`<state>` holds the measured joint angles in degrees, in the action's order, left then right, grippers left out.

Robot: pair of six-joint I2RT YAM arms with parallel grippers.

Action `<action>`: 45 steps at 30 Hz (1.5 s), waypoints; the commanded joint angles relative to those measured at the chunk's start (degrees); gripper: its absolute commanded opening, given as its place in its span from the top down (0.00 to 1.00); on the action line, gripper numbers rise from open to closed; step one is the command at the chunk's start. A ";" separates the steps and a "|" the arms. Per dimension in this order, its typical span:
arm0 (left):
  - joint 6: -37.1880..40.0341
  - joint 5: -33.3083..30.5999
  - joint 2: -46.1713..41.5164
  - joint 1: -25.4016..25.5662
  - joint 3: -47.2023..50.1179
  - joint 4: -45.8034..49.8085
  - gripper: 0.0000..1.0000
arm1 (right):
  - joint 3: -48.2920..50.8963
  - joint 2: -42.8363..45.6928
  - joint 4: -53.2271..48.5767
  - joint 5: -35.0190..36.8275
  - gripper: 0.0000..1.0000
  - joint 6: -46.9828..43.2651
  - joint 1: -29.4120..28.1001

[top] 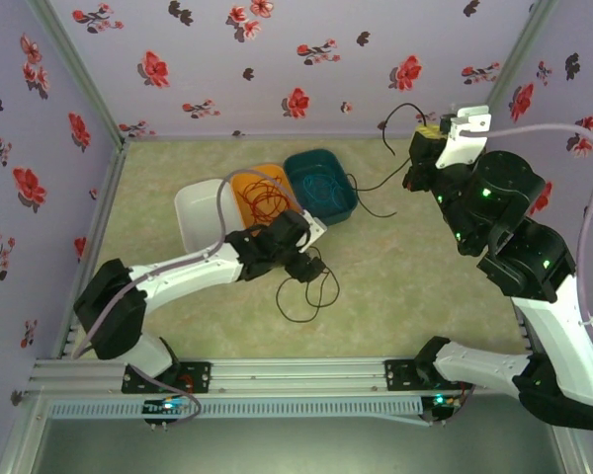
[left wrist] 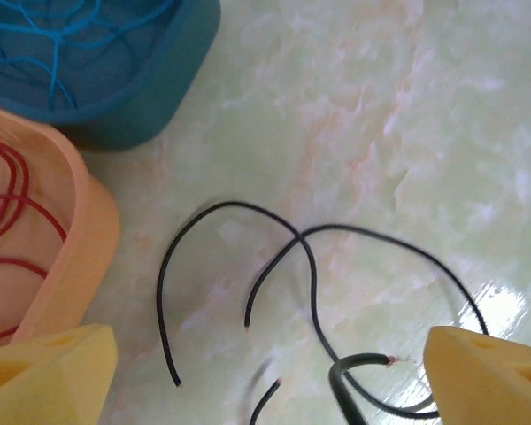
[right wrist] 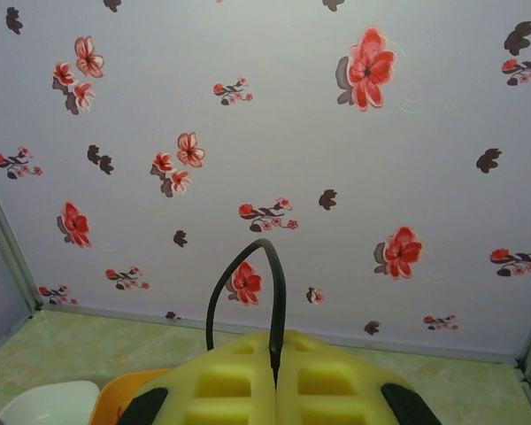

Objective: Untangle the cables

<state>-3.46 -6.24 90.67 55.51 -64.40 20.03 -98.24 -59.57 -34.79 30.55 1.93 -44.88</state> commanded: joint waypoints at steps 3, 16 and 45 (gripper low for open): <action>5.05 -5.36 5.75 0.29 -5.11 11.67 0.00 | 0.84 0.51 2.35 -0.96 1.00 1.23 0.07; 16.49 -13.10 11.72 2.04 -11.56 27.66 0.00 | 3.46 2.01 4.23 0.15 1.00 0.88 0.15; 27.56 14.22 10.50 -3.26 -13.99 40.33 0.14 | 7.26 2.28 5.63 1.20 1.00 1.25 0.84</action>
<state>22.90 4.86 100.51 53.49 -76.29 59.24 -91.42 -58.08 -31.14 30.48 2.11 -44.51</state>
